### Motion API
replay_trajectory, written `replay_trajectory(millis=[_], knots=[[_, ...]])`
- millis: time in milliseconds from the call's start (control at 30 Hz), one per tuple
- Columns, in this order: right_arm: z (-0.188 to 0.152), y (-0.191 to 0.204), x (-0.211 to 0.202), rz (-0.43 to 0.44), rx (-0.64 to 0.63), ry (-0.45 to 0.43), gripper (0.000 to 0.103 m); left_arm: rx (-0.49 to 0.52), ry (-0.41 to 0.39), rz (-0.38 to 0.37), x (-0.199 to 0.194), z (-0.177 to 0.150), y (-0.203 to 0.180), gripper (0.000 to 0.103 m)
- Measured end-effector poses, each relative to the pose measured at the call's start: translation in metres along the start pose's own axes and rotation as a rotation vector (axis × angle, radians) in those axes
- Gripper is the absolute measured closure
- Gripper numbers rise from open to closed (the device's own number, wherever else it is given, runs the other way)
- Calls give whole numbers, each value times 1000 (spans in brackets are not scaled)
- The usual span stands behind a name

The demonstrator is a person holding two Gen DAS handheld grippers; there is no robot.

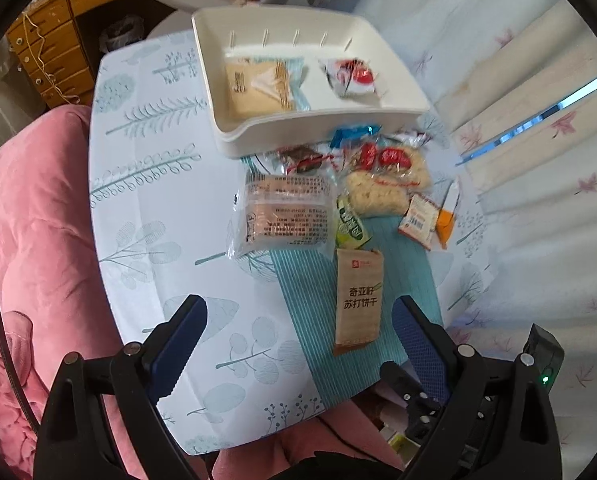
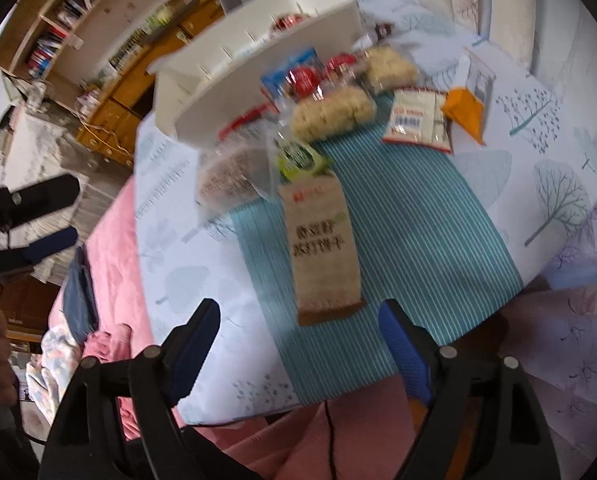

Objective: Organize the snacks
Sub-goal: 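Withdraw both tools from the tray back over the snack pile, then grasp the clear biscuit bag with the left tool while the right tool grasps the brown soda-cracker bag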

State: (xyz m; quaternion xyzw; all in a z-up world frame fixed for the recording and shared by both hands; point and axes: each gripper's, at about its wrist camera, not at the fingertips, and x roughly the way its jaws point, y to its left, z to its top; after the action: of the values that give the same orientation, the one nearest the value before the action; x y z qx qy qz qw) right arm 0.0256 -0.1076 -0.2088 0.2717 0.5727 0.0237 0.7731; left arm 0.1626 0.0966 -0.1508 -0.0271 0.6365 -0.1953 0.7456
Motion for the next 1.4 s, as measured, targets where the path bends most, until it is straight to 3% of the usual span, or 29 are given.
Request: replay_trajectory(millis=[367,567,767,867,1000,1200,1400], knots=[[24,-7,50,-62,-14,179,21,-36,166,74,71,34,-3,10],[32,7,72,-86,-96,251,21,-88,229,100,112,51,1,10],[43,24,86,-113,-187,283,21,-124,264,132,142,65,6,10],[48,30,95,-132,-216,306,21,-127,271,190,155,71,7,10],[56,31,102,-159,-235,324,21,-154,282,165,166,79,8,9],[69,29,111,-184,-257,356,32,-186,308,161,185,86,8,5],[81,30,120,-204,-259,378,44,-184,311,144,193,92,5,8]])
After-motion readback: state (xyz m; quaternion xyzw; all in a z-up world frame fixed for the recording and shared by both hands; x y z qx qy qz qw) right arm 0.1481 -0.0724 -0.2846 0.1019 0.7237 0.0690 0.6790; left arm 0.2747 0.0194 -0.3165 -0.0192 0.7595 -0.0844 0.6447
